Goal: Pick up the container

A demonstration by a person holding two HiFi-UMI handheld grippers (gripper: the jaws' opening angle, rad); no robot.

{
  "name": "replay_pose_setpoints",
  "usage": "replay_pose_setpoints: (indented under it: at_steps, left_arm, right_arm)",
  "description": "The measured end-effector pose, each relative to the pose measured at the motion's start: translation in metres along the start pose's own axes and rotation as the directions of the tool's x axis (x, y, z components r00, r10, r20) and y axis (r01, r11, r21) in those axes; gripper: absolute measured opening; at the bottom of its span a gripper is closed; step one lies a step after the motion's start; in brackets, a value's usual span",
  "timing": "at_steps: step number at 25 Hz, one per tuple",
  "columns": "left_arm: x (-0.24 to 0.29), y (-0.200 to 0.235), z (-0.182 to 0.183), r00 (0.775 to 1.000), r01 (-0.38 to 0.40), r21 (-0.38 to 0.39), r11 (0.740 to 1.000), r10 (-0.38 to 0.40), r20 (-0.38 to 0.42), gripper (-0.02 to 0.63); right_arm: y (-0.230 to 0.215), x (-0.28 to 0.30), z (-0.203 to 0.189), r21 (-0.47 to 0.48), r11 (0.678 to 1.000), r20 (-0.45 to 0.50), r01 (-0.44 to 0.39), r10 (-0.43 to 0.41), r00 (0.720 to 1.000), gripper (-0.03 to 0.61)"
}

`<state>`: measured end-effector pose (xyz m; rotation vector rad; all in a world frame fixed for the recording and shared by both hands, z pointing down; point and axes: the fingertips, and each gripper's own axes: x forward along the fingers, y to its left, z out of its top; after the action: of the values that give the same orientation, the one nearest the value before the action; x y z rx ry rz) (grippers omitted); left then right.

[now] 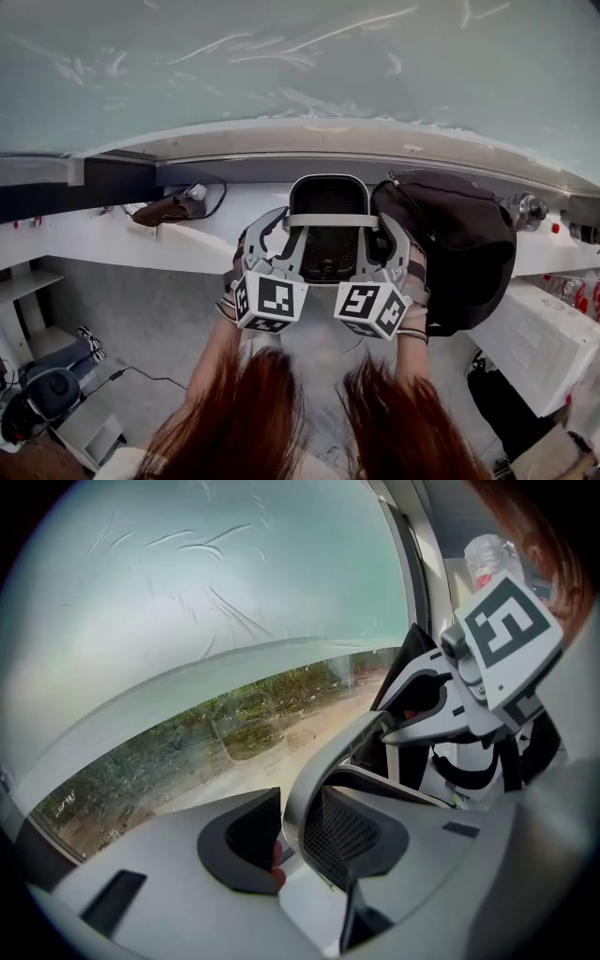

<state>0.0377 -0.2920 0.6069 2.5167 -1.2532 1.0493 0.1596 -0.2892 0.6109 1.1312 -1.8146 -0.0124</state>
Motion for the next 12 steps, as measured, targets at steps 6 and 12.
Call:
replay_pose_setpoints:
  at_steps: [6,12]
  left_arm:
    - [0.0062,0.0043,-0.0028,0.999,-0.041,0.000,0.999,0.041,-0.009,0.127]
    - [0.0086,0.0082,-0.0017,0.995,-0.097,0.000,0.995,0.097,0.025,0.117]
  right_arm:
    - [-0.0013,0.0085,0.0000,0.005,1.000,0.003,0.008,-0.008,1.000,0.135]
    - [-0.0068,0.0092,0.0020,0.017,0.999,0.012,0.048,-0.048,0.999,0.096]
